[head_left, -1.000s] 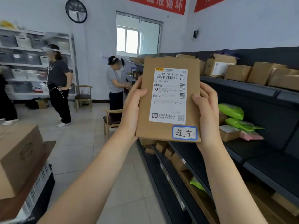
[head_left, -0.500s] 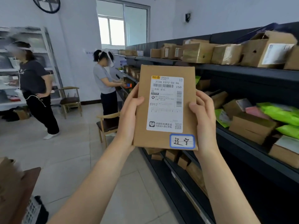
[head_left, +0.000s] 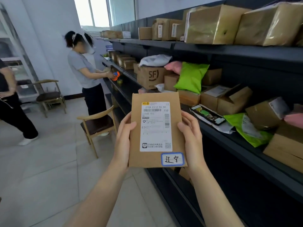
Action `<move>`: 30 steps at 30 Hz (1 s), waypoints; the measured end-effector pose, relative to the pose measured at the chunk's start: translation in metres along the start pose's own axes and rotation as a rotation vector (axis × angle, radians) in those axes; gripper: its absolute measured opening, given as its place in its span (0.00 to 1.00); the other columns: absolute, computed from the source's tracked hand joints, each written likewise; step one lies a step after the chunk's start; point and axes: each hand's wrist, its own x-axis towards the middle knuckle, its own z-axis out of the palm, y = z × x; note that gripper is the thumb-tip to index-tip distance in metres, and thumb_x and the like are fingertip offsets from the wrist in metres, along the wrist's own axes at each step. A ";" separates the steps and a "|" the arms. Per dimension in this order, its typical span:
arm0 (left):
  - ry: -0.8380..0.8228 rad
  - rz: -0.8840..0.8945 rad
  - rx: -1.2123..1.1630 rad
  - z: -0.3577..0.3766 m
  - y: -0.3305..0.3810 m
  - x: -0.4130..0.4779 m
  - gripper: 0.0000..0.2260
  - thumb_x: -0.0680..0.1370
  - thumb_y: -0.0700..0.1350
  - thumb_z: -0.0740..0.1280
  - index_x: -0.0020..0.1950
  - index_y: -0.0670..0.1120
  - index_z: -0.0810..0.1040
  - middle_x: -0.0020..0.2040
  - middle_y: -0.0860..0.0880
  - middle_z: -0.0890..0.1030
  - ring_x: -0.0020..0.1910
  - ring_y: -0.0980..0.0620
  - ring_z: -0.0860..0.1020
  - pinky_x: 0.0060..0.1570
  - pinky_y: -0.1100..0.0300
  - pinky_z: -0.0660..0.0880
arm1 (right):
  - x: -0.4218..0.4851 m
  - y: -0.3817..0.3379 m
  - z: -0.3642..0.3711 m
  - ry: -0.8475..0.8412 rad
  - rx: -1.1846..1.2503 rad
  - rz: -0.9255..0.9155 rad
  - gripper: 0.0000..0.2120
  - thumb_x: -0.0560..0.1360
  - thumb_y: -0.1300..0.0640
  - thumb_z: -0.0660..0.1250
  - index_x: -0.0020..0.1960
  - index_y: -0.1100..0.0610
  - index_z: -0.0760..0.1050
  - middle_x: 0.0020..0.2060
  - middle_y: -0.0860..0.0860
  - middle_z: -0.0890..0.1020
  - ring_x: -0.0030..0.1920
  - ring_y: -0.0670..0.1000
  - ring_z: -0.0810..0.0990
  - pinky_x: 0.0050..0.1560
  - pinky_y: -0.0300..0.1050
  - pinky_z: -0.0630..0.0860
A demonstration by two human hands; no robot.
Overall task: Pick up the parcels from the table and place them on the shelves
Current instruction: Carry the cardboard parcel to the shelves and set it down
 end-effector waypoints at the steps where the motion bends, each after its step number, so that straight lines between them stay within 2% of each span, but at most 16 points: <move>1: -0.003 -0.013 0.008 -0.001 -0.008 0.014 0.25 0.69 0.56 0.69 0.66 0.58 0.77 0.60 0.48 0.85 0.58 0.44 0.83 0.57 0.42 0.79 | 0.010 0.011 -0.001 0.019 0.000 0.001 0.18 0.72 0.55 0.65 0.62 0.48 0.76 0.58 0.46 0.83 0.61 0.49 0.81 0.53 0.43 0.79; 3: -0.019 -0.031 0.022 -0.002 -0.021 0.040 0.23 0.69 0.56 0.69 0.64 0.60 0.78 0.59 0.48 0.86 0.56 0.45 0.84 0.55 0.45 0.80 | 0.028 0.030 -0.003 0.059 -0.003 -0.010 0.19 0.73 0.56 0.66 0.63 0.49 0.76 0.55 0.43 0.84 0.57 0.44 0.82 0.48 0.39 0.80; 6: -0.064 -0.055 0.024 0.000 -0.037 0.086 0.20 0.68 0.55 0.69 0.60 0.62 0.79 0.58 0.49 0.86 0.54 0.49 0.85 0.50 0.50 0.80 | 0.060 0.056 -0.003 0.118 -0.031 -0.031 0.18 0.73 0.56 0.66 0.62 0.47 0.77 0.55 0.42 0.84 0.57 0.46 0.83 0.52 0.44 0.81; 10: -0.181 -0.113 0.002 0.007 -0.063 0.154 0.23 0.72 0.51 0.67 0.68 0.56 0.76 0.60 0.47 0.85 0.52 0.49 0.85 0.50 0.50 0.79 | 0.104 0.089 -0.004 0.243 -0.057 -0.066 0.16 0.72 0.56 0.67 0.58 0.44 0.78 0.54 0.42 0.84 0.59 0.50 0.82 0.57 0.51 0.79; 15: -0.393 -0.201 -0.047 0.014 -0.095 0.239 0.18 0.74 0.48 0.65 0.63 0.56 0.79 0.61 0.46 0.85 0.54 0.48 0.84 0.56 0.46 0.78 | 0.146 0.130 0.005 0.436 -0.091 -0.145 0.17 0.71 0.53 0.68 0.60 0.46 0.77 0.54 0.41 0.84 0.57 0.47 0.82 0.52 0.45 0.79; 18: -0.534 -0.271 -0.030 0.011 -0.109 0.285 0.22 0.73 0.50 0.67 0.68 0.54 0.77 0.64 0.45 0.83 0.61 0.42 0.81 0.61 0.40 0.75 | 0.165 0.152 0.018 0.568 -0.090 -0.160 0.20 0.71 0.52 0.68 0.63 0.49 0.76 0.56 0.43 0.84 0.58 0.48 0.82 0.53 0.46 0.79; 21: -0.618 -0.304 -0.022 0.009 -0.121 0.318 0.26 0.70 0.51 0.68 0.70 0.52 0.76 0.65 0.45 0.82 0.64 0.41 0.80 0.63 0.41 0.74 | 0.178 0.170 0.028 0.663 -0.136 -0.171 0.20 0.70 0.50 0.68 0.62 0.47 0.77 0.58 0.44 0.83 0.59 0.49 0.82 0.53 0.46 0.80; 25: -0.690 -0.403 -0.013 0.004 -0.149 0.331 0.21 0.73 0.49 0.66 0.66 0.54 0.79 0.64 0.45 0.83 0.65 0.42 0.79 0.65 0.40 0.72 | 0.173 0.197 0.032 0.777 -0.195 -0.142 0.21 0.72 0.52 0.67 0.65 0.50 0.74 0.61 0.47 0.81 0.61 0.51 0.81 0.57 0.50 0.80; 27: -0.699 -0.463 -0.003 -0.003 -0.167 0.326 0.17 0.74 0.47 0.64 0.61 0.56 0.82 0.63 0.47 0.84 0.64 0.42 0.80 0.65 0.41 0.73 | 0.162 0.211 0.031 0.811 -0.209 -0.111 0.20 0.75 0.55 0.66 0.66 0.51 0.73 0.61 0.47 0.81 0.61 0.50 0.80 0.55 0.47 0.80; 30: -0.713 -0.548 0.039 -0.012 -0.202 0.313 0.15 0.74 0.47 0.63 0.55 0.60 0.84 0.56 0.51 0.87 0.55 0.52 0.85 0.55 0.50 0.79 | 0.141 0.232 0.021 0.862 -0.205 -0.063 0.19 0.76 0.58 0.65 0.67 0.52 0.72 0.60 0.48 0.81 0.61 0.51 0.81 0.53 0.43 0.80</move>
